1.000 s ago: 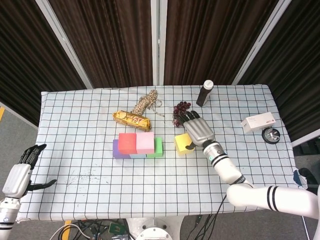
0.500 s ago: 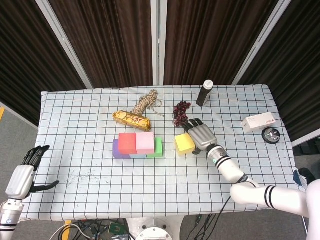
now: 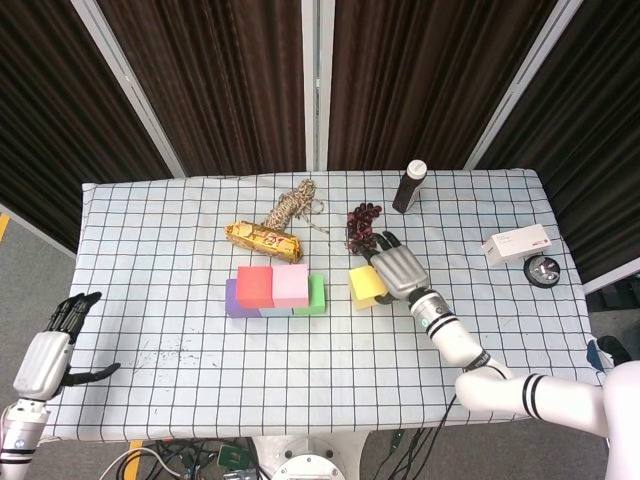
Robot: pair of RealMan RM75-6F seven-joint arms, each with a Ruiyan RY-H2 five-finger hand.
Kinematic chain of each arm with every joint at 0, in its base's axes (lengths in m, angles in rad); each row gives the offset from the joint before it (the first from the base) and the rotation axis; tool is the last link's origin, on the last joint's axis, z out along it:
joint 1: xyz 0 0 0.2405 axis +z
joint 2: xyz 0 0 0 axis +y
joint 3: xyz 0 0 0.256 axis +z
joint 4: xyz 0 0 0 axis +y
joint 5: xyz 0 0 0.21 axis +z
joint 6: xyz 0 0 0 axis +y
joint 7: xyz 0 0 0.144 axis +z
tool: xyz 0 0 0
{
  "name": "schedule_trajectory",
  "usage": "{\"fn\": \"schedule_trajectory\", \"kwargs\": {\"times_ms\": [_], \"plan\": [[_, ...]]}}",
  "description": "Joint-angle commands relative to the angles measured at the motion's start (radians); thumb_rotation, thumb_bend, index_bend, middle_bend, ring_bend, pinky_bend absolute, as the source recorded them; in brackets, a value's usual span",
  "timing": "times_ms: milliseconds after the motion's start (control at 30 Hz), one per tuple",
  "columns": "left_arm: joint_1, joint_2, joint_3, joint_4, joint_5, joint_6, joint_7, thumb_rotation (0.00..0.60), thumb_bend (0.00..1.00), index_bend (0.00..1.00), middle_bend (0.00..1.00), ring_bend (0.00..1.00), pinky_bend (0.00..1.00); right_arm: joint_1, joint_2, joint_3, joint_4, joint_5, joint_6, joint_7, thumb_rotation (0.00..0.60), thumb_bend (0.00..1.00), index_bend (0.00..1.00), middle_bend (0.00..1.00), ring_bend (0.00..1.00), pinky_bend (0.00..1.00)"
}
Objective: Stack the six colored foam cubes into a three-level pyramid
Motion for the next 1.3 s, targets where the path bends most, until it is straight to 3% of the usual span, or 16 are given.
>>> {"fn": "schedule_trajectory", "kwargs": {"times_ms": [33, 233, 367, 500, 733, 967, 1300], "plan": [[0.000, -0.002, 0.001, 0.002, 0.002, 0.001, -0.006, 0.600, 0.00, 0.03, 0.08, 0.00, 0.00, -0.017, 0.045, 0.025, -0.055, -0.021, 0.027, 0.028, 0.600, 0.14, 0.00, 0.47, 0.07, 0.00], [-0.001, -0.002, 0.003, 0.003, 0.009, 0.004, -0.014, 0.600, 0.00, 0.03, 0.08, 0.00, 0.00, -0.019, 0.212, 0.098, -0.249, 0.028, 0.063, 0.009, 0.600, 0.14, 0.00, 0.51, 0.08, 0.00], [-0.004, 0.002, 0.001, -0.006, 0.014, 0.007, -0.009, 0.600, 0.00, 0.03, 0.08, 0.00, 0.00, 0.037, 0.322, 0.153, -0.380, 0.178, 0.051, -0.066, 0.600, 0.15, 0.00, 0.52, 0.09, 0.00], [-0.005, 0.004, 0.000, -0.013, 0.014, 0.007, -0.005, 0.600, 0.00, 0.03, 0.08, 0.00, 0.00, 0.114, 0.361, 0.200, -0.460, 0.327, 0.083, -0.139, 0.600, 0.14, 0.00, 0.52, 0.10, 0.00], [-0.004, 0.003, 0.003, -0.014, 0.023, 0.015, -0.008, 0.600, 0.00, 0.03, 0.08, 0.00, 0.00, 0.281, 0.267, 0.268, -0.530, 0.549, 0.234, -0.261, 0.600, 0.10, 0.00, 0.55, 0.14, 0.00], [0.001, -0.002, 0.004, -0.003, 0.028, 0.030, -0.015, 0.600, 0.00, 0.03, 0.08, 0.00, 0.00, 0.438, 0.136, 0.301, -0.519, 0.700, 0.376, -0.401, 0.600, 0.10, 0.00, 0.62, 0.22, 0.00], [-0.003, 0.004, 0.010, -0.005, 0.028, 0.019, -0.030, 0.600, 0.00, 0.03, 0.08, 0.00, 0.00, 0.642, 0.006, 0.381, -0.454, 0.961, 0.533, -0.623, 0.600, 0.10, 0.00, 0.61, 0.22, 0.00]]}}
